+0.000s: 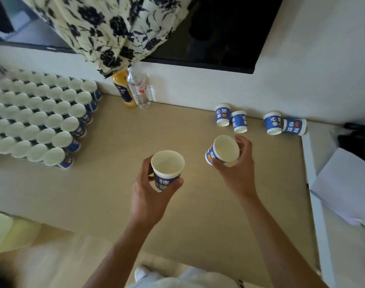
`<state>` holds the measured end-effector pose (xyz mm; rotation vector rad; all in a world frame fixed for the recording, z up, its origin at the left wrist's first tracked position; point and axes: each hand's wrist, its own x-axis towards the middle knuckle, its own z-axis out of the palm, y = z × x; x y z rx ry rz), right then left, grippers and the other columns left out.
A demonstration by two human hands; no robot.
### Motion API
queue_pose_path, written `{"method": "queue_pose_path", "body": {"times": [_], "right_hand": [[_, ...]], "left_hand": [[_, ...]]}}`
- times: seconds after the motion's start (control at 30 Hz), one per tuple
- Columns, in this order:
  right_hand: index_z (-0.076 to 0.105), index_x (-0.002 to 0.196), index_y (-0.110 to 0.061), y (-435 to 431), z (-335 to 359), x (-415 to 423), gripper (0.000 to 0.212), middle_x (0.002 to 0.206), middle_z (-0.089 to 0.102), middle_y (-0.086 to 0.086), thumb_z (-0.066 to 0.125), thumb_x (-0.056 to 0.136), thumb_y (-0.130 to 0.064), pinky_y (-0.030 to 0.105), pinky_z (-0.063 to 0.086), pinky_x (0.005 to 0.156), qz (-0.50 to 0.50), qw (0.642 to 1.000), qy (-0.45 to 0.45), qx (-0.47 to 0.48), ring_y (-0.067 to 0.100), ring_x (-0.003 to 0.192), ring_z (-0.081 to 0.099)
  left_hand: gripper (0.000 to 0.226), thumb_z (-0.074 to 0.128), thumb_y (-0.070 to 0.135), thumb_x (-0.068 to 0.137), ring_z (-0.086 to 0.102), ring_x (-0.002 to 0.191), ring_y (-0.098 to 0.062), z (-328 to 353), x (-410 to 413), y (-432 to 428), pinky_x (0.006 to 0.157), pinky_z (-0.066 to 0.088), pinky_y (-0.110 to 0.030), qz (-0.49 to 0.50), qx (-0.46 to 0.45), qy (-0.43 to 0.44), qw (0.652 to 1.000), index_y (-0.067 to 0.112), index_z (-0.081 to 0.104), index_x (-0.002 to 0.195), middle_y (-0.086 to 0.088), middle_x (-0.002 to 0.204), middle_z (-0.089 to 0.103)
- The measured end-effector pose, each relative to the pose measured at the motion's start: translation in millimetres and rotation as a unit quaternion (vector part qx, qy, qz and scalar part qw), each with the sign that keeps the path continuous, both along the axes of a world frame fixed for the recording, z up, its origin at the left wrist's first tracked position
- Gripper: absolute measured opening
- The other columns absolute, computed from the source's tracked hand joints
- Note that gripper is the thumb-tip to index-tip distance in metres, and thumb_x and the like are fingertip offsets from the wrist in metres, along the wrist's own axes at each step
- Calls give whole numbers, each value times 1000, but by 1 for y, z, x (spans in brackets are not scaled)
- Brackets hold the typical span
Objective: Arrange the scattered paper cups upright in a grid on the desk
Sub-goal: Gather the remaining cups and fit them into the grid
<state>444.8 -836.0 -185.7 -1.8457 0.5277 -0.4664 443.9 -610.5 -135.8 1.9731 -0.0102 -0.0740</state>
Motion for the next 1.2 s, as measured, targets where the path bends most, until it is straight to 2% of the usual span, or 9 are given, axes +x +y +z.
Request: {"method": "queue_pose_path", "body": {"times": [0.13,0.23,0.33,0.53,0.67,0.77,0.9,1.07,1.2], "right_hand": [[48,120,-23,67,18,-14,66,112,60,-17,88,69,-12,17,49,81,47,999,-23,-1,6,99,62],[50,120,-26,126,32,-23,66,112,60,-24,88,69,-9,13,47,82,88,995,-53,1,5,101,62],[50,124,-29,183,42,-31,68,116,59,-28,89,71,-10,11,46,87,133,989,-67,5,2,107,60],[50,128,-23,285,52,-47,71,122,60,-18,91,71,-16,24,49,94,185,979,-84,11,11,114,61],[50,121,-27,341,54,-54,69,116,62,-16,92,69,-16,30,52,90,191,979,-71,30,12,108,63],[50,117,-28,372,53,-55,66,110,63,-21,92,68,-10,28,52,86,204,976,-49,59,7,102,64],[51,115,-28,412,51,-48,65,109,64,-21,92,68,-10,27,52,86,232,969,-28,78,6,102,66],[52,116,-30,462,42,-25,68,114,64,-17,90,60,-30,30,53,89,260,960,-12,106,10,107,66],[52,117,-30,505,27,7,69,117,65,-15,91,60,-30,42,55,96,269,954,2,130,13,108,66]], "left_hand": [[62,91,18,70,65,96,-7,4,-16,58,80,54,-25,28,-21,-16,999,32,58,120,15,109,68],[61,91,20,69,65,100,-10,9,-28,108,85,54,-30,63,-38,-44,996,30,59,120,10,112,67],[61,91,19,69,65,104,-10,13,-37,153,87,53,-28,88,-55,-65,993,28,61,121,9,114,65],[56,89,19,69,64,104,-9,20,-57,238,89,53,-26,129,-76,-86,985,26,62,117,7,113,65],[61,90,20,71,64,107,-9,24,-71,293,92,54,-30,151,-81,-86,981,28,58,122,10,115,68],[59,89,17,72,65,107,-8,28,-78,323,93,53,-33,172,-85,-86,978,29,59,121,14,113,69],[57,86,29,69,64,106,-9,32,-79,359,92,53,-38,206,-76,-97,971,29,60,119,17,111,69],[54,85,33,70,65,103,-10,23,-63,400,87,54,-42,235,-66,-100,965,28,61,118,17,108,69],[55,86,34,69,65,101,-8,15,-35,437,86,55,-38,252,-56,-93,962,28,61,118,17,107,69]]}}
